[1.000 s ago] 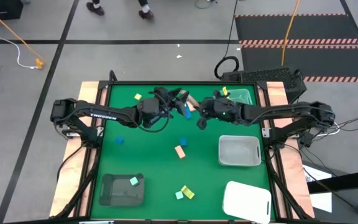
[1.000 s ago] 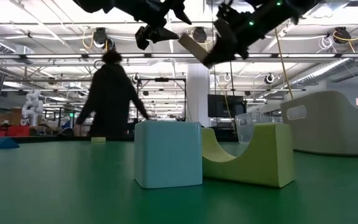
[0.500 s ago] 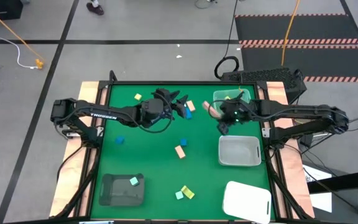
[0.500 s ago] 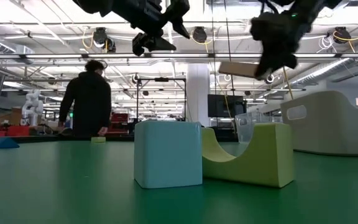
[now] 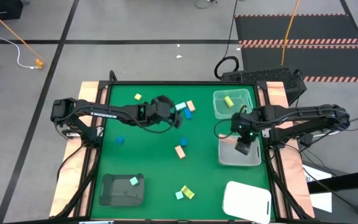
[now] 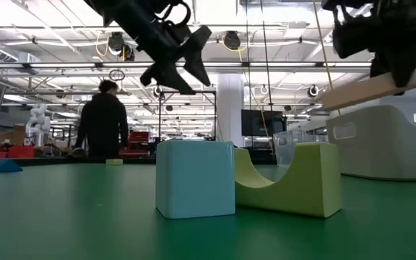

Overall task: Sort & place blocks by color
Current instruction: Put the bottom left pink block into the gray bin, then put the bottom right blue block into the white bin

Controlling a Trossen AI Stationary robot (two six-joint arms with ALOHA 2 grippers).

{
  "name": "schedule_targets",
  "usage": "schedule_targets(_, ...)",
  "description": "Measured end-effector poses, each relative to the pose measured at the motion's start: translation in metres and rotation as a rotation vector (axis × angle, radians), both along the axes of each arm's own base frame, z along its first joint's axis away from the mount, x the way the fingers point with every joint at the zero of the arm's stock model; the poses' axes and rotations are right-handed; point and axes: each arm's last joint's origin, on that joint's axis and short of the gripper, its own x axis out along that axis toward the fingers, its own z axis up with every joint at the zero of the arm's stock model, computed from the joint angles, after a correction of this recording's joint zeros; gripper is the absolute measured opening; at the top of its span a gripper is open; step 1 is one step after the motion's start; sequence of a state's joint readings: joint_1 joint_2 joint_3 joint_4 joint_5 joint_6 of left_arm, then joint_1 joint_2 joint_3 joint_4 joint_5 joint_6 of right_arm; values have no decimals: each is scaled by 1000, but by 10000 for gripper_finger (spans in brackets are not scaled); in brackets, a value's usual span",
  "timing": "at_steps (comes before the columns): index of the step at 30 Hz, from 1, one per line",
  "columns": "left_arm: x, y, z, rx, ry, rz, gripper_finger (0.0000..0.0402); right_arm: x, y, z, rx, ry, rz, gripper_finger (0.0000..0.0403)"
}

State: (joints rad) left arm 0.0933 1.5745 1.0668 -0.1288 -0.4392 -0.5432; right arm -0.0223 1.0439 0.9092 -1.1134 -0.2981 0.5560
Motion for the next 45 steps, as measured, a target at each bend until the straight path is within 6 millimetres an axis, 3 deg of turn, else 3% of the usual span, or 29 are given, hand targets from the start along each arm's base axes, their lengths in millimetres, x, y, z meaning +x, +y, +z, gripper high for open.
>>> schedule_targets(6,-5,-5,-15,-58,175,-206,241,-5,3,-1,-9,46,35,60)
schedule_targets(19,-1,-16,-20,-24,230,-418,241,-7,3,-2,-16,55,71,165)
schedule_targets(28,19,-43,-59,117,347,-694,241,-7,3,-1,-34,36,122,204)
schedule_targets(37,39,-57,-93,149,322,-735,241,-6,-1,-2,-162,12,190,205)
schedule_targets(45,44,-55,-116,168,374,-593,241,-4,-1,-1,-186,-6,186,206)
